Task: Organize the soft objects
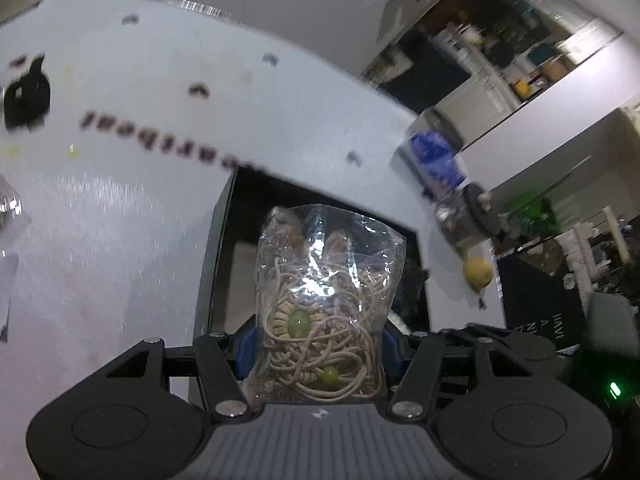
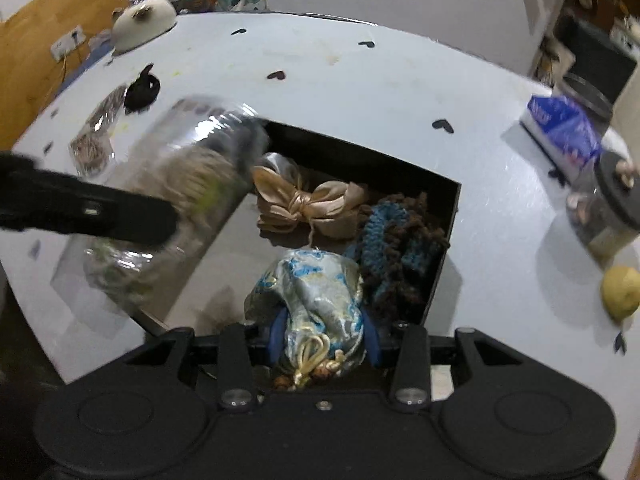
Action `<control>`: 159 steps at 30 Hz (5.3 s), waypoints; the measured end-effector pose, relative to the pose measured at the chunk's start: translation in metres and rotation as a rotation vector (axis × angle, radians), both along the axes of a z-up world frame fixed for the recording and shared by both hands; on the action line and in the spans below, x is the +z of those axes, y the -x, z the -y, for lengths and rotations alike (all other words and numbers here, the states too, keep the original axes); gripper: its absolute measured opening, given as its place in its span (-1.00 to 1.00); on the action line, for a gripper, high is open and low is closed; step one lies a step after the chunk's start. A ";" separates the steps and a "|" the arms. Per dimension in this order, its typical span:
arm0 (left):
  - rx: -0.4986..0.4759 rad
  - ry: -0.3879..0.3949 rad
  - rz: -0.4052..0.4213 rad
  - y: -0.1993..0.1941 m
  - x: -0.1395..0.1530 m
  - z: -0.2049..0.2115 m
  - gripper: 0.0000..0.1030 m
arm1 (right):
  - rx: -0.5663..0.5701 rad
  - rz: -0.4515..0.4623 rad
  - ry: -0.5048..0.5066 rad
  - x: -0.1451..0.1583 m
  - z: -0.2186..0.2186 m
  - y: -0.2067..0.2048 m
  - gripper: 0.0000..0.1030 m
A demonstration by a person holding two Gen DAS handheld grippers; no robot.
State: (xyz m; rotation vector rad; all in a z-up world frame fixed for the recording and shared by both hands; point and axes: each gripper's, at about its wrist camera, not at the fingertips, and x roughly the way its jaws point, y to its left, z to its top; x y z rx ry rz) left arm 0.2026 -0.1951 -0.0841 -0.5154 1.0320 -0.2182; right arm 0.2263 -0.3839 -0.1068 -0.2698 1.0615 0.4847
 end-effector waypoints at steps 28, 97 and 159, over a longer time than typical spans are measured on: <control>-0.034 -0.117 -0.051 -0.005 -0.003 0.021 -0.24 | -0.057 -0.080 -0.159 0.001 0.022 0.011 -0.43; -0.039 -0.345 0.427 0.091 0.051 -0.040 1.00 | -0.470 0.525 -0.216 0.083 0.020 0.128 1.00; -0.114 -0.373 0.302 -0.016 0.008 -0.335 1.00 | -0.120 0.183 0.078 -0.050 -0.370 0.064 1.00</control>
